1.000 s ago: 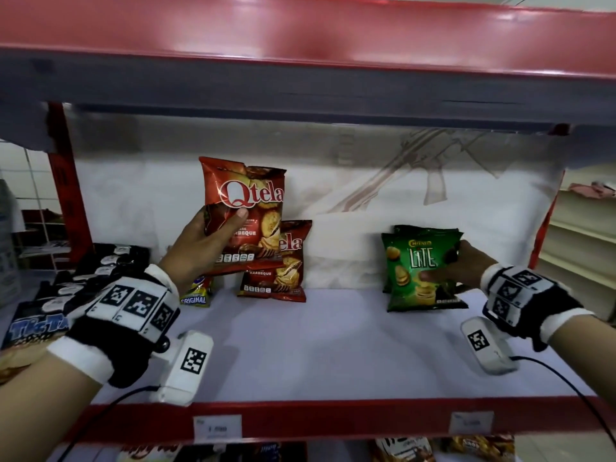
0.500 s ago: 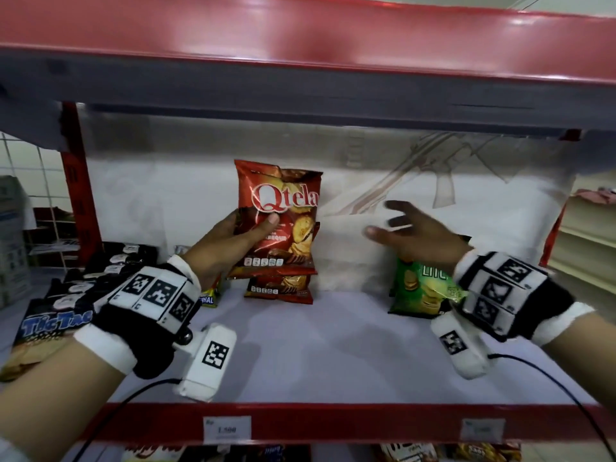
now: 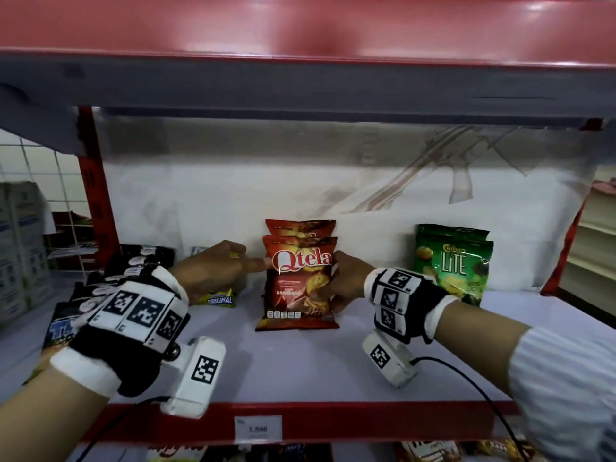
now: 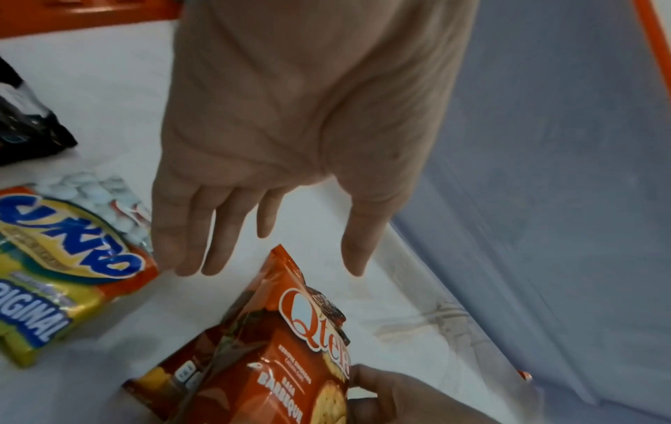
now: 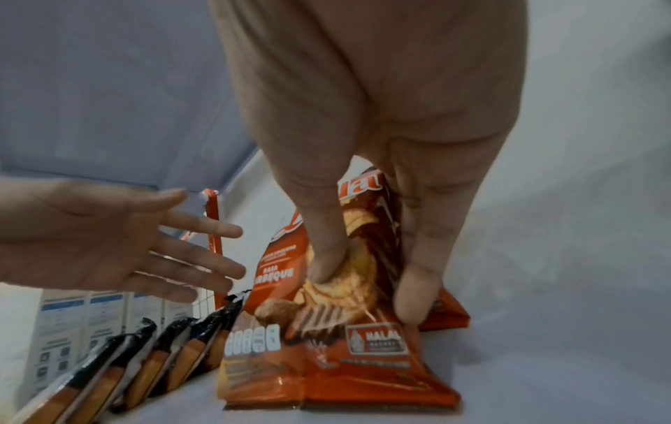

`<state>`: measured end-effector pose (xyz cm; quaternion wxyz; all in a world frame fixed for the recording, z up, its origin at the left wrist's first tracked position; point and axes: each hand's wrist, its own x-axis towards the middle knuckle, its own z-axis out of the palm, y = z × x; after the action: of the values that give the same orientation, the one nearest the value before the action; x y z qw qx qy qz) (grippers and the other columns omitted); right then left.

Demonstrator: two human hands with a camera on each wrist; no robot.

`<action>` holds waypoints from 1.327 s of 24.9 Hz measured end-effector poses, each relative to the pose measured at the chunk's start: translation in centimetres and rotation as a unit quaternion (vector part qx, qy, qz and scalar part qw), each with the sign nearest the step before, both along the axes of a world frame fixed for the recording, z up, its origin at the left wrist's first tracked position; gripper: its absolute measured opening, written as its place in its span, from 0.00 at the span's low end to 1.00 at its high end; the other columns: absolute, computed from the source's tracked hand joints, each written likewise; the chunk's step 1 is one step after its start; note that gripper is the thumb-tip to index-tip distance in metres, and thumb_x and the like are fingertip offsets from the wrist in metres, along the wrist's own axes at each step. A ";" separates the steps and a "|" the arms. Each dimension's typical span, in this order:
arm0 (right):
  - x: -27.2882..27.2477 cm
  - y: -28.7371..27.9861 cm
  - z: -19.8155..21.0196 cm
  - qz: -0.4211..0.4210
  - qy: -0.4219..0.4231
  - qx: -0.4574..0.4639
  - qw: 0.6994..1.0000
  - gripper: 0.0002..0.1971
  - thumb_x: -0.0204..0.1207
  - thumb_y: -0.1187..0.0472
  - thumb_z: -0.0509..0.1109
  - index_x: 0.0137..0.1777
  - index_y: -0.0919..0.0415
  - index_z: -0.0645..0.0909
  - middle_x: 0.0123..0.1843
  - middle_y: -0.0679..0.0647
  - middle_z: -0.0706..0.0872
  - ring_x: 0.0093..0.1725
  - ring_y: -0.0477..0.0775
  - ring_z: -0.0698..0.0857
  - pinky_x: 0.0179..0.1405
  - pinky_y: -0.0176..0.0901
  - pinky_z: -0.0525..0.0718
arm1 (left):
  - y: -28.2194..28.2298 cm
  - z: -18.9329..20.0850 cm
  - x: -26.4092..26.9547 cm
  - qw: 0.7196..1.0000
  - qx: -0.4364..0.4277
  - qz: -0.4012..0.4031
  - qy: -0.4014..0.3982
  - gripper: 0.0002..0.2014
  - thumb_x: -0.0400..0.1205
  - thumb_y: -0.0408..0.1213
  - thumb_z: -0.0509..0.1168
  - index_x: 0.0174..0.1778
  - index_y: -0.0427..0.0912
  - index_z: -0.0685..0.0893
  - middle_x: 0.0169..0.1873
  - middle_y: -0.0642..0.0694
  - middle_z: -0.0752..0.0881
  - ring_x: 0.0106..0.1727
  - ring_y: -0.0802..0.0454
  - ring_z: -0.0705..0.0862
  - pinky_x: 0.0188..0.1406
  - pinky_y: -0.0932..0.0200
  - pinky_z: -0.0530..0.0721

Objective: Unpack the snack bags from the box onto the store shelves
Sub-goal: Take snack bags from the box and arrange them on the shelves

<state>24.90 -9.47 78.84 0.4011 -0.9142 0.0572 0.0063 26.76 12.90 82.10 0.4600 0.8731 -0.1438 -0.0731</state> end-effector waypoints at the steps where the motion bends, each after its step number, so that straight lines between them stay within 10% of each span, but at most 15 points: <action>1: 0.1 -0.1 -0.2 -0.013 0.005 0.008 1.000 0.40 0.61 0.61 0.85 0.69 0.58 0.65 0.64 0.59 0.81 0.50 0.65 0.89 0.48 0.62 0.89 | 0.4 -0.1 0.0 1.000 -0.007 -0.010 0.003 0.28 0.76 0.50 0.71 0.62 0.30 0.81 0.51 0.30 0.88 0.48 0.41 0.86 0.54 0.49 0.83; 5: 0.2 0.1 -0.3 -0.035 -0.003 0.037 0.999 0.40 0.58 0.61 0.86 0.65 0.56 0.64 0.63 0.58 0.81 0.50 0.64 0.89 0.43 0.62 0.90 | 1.1 -0.9 0.2 0.999 -0.047 -0.006 0.012 0.17 0.79 0.44 0.70 0.57 0.34 0.85 0.45 0.33 0.90 0.42 0.45 0.86 0.53 0.49 0.85; 9: -0.1 0.0 -0.2 -0.035 -0.017 0.037 0.999 0.40 0.61 0.63 0.84 0.69 0.58 0.63 0.66 0.60 0.79 0.60 0.66 0.84 0.49 0.63 0.88 | 0.3 -1.5 0.4 0.999 -0.035 -0.002 0.038 0.30 0.75 0.48 0.74 0.70 0.41 0.76 0.57 0.37 0.86 0.58 0.39 0.86 0.65 0.41 0.81; 16: -2.4 -4.9 2.1 -0.164 -0.070 -0.079 0.981 0.36 0.75 0.62 0.70 0.78 0.64 0.55 0.70 0.62 0.77 0.69 0.63 0.77 0.66 0.49 0.77 | -2.2 -0.1 1.4 1.000 0.009 0.001 0.019 0.39 0.75 0.52 0.72 0.77 0.39 0.66 0.48 0.42 0.83 0.45 0.48 0.81 0.45 0.56 0.83; 20: -2.0 -5.2 1.7 -0.205 -0.013 -0.094 0.974 0.40 0.75 0.60 0.72 0.80 0.68 0.52 0.75 0.64 0.72 0.73 0.63 0.74 0.69 0.48 0.75 | -4.4 0.1 2.3 0.998 0.000 -0.026 0.052 0.25 0.78 0.47 0.71 0.67 0.42 0.74 0.43 0.47 0.84 0.45 0.51 0.83 0.43 0.60 0.82; 24: -0.4 -5.4 0.7 -0.213 -0.005 -0.054 0.975 0.37 0.73 0.61 0.73 0.77 0.68 0.58 0.72 0.65 0.75 0.69 0.65 0.77 0.65 0.52 0.80 | -5.6 -1.5 3.3 0.996 0.015 -0.041 0.080 0.35 0.76 0.47 0.73 0.77 0.43 0.67 0.67 0.40 0.81 0.65 0.40 0.81 0.65 0.42 0.82; 28: 0.0 -6.3 0.5 -0.197 0.008 -0.022 0.980 0.30 0.72 0.64 0.72 0.71 0.70 0.65 0.62 0.67 0.81 0.58 0.68 0.85 0.57 0.59 0.85 | -5.5 -1.8 3.2 0.996 0.053 -0.032 0.065 0.42 0.75 0.52 0.72 0.80 0.47 0.58 0.72 0.42 0.75 0.69 0.41 0.77 0.64 0.43 0.82; 33: -2.1 -7.6 1.7 -0.188 0.001 -0.011 0.982 0.28 0.72 0.64 0.75 0.70 0.70 0.69 0.42 0.64 0.84 0.33 0.62 0.87 0.25 0.41 0.87 | -5.2 -1.3 1.9 0.997 0.050 -0.036 0.041 0.40 0.76 0.52 0.71 0.80 0.48 0.60 0.73 0.44 0.75 0.70 0.41 0.77 0.62 0.46 0.81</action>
<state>22.78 -17.05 80.52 0.3854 -0.8914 0.2281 -0.0690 28.70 7.65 80.80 0.4180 0.8858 -0.1520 -0.1327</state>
